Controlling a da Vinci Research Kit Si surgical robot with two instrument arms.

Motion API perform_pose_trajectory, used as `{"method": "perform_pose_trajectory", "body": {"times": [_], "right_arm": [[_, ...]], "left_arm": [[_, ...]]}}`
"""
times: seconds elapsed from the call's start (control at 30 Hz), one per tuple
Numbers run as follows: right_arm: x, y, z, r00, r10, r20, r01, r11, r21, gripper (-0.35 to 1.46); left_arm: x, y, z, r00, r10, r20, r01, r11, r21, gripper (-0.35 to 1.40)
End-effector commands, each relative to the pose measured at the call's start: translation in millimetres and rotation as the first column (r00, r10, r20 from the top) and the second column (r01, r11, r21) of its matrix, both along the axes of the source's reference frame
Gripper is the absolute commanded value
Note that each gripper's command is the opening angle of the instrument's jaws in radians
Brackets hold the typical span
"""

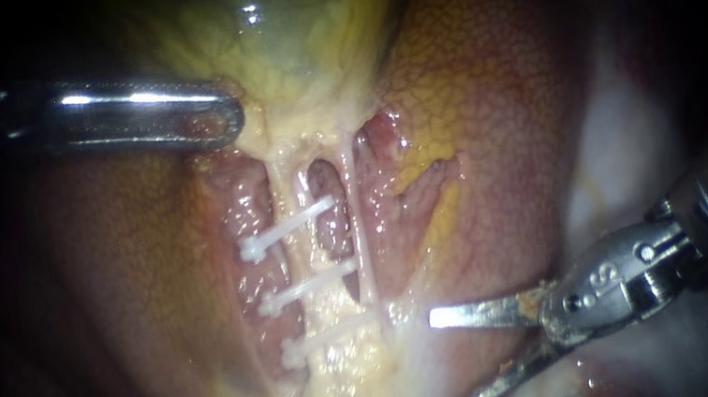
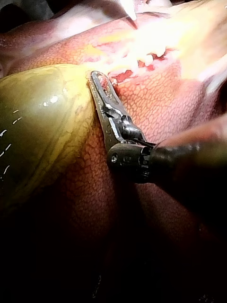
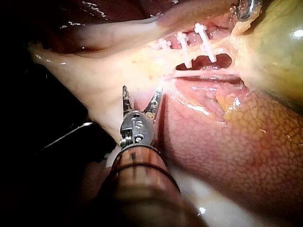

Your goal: Go to the cutting position left tube

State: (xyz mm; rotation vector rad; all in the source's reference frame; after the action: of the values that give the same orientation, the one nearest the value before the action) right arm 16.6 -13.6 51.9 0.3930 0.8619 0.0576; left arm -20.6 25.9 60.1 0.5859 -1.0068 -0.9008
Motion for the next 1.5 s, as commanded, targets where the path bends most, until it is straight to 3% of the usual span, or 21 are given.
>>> {"method": "perform_pose_trajectory", "body": {"times": [0.03,0.23,0.47,0.6,0.77,0.97,1.13,1.37,1.5], "right_arm": [[0.0,0.0,0.1,1.0000,-0.001,-0.001,0.001,1.000,0.000,1.41],[0.0,0.0,0.1,1.0000,-0.002,-0.002,0.002,1.000,0.002,1.41],[0.0,0.0,0.1,1.0000,-0.002,-0.002,0.002,1.000,0.002,1.41],[0.0,0.0,0.1,1.0000,0.002,0.000,-0.002,1.000,0.006,1.41],[0.3,0.5,0.0,0.9999,-0.008,-0.007,0.009,0.999,0.031,1.41],[1.7,2.4,-0.3,0.9950,-0.074,-0.067,0.083,0.987,0.140,1.39],[2.4,3.6,-0.4,0.9938,-0.045,-0.102,0.064,0.979,0.195,1.39],[3.6,4.5,-0.2,0.9861,-0.025,-0.164,0.071,0.958,0.278,1.33],[4.1,5.2,-0.2,0.9784,-0.015,-0.206,0.083,0.942,0.324,1.28]], "left_arm": [[0.1,0.0,-0.1,1.0000,0.001,0.001,-0.001,1.000,0.000,-0.35],[1.5,0.4,-2.3,0.9999,0.010,0.008,-0.010,1.000,0.013,-0.35],[4.1,1.5,-6.3,0.9998,-0.020,-0.005,0.020,1.000,0.016,-0.35],[4.8,2.0,-7.9,0.9996,-0.028,-0.001,0.028,1.000,0.007,-0.35],[4.7,1.7,-8.1,0.9995,-0.032,0.000,0.032,0.999,0.007,-0.35],[4.7,1.7,-8.0,0.9995,-0.032,0.000,0.032,0.999,0.006,-0.35],[4.6,1.6,-7.9,0.9995,-0.033,0.000,0.033,0.999,0.005,-0.35],[4.5,1.5,-7.8,0.9994,-0.034,-0.001,0.034,0.999,0.004,-0.35],[4.5,1.5,-7.8,0.9994,-0.034,-0.001,0.034,0.999,0.004,-0.35]]}}
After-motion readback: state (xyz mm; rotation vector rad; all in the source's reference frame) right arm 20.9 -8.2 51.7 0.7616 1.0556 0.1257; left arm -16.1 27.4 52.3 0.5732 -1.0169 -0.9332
